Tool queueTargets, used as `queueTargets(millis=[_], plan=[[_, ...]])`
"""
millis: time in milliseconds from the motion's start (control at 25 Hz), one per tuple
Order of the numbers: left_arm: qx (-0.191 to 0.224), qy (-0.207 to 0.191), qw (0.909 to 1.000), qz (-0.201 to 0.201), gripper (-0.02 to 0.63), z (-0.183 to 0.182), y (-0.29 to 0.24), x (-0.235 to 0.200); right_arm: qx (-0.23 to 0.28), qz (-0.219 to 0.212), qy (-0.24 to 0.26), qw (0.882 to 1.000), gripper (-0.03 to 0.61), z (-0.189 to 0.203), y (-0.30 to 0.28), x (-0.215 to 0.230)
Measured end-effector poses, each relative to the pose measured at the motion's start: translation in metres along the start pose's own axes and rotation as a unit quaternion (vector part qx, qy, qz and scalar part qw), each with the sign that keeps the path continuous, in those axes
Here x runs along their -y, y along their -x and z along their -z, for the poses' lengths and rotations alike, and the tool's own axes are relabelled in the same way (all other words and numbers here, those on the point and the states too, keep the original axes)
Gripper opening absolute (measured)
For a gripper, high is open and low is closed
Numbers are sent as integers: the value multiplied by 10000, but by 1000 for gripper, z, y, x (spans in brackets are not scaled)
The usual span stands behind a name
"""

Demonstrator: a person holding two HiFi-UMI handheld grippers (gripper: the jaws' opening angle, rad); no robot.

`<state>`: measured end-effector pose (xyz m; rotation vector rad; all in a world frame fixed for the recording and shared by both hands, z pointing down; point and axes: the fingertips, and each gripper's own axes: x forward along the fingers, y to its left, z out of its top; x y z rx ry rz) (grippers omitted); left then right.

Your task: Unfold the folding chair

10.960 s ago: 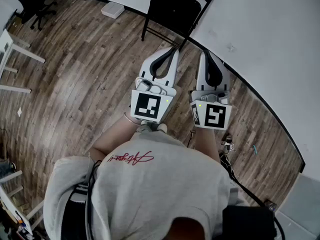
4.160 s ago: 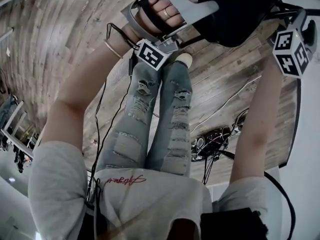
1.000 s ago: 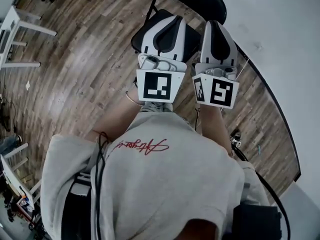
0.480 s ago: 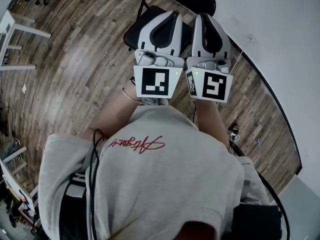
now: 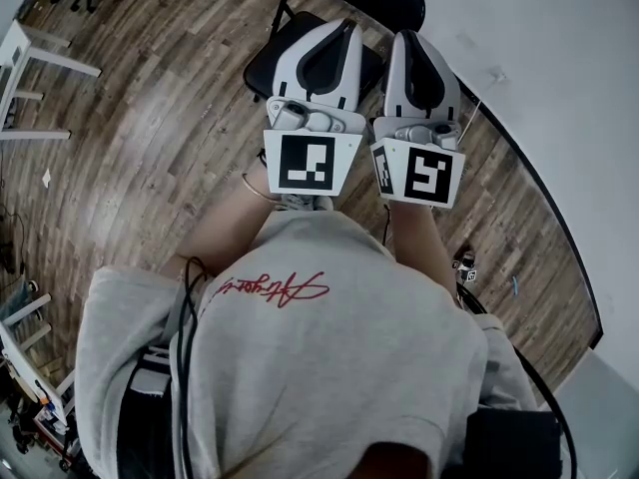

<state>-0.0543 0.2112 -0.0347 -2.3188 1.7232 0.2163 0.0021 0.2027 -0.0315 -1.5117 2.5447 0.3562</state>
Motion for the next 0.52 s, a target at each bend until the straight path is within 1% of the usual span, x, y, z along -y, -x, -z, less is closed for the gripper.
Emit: queueTargets(millis=[240, 520], plan=[[53, -262, 9996, 40, 18, -3, 1, 4, 8, -11, -3, 10000, 25, -2, 2, 2], [43, -255, 9997, -4, 18, 2, 2, -1, -3, -56, -8, 10000, 23, 4, -1, -2]])
